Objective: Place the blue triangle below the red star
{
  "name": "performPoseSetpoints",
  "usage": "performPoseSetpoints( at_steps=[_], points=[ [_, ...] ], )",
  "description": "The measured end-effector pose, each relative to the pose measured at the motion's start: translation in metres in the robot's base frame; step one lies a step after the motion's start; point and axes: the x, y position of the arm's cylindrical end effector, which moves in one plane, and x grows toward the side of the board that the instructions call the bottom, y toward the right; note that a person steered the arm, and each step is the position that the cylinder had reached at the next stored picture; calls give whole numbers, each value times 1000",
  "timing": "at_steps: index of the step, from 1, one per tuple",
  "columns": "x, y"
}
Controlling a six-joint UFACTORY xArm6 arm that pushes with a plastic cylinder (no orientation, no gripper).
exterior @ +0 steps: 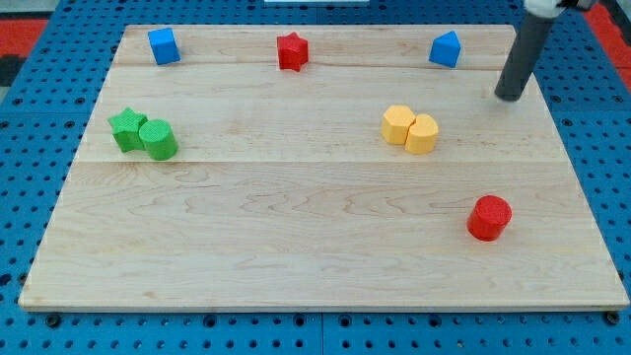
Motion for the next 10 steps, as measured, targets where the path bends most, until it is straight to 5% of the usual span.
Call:
performPoseSetpoints(
  at_steps=[2, 3, 5, 7, 9, 10],
  points=[
    [-72, -4],
    [-82, -55],
    [-44, -223],
    [-80, -211],
    [-40, -151],
    [-11, -242]
  ],
)
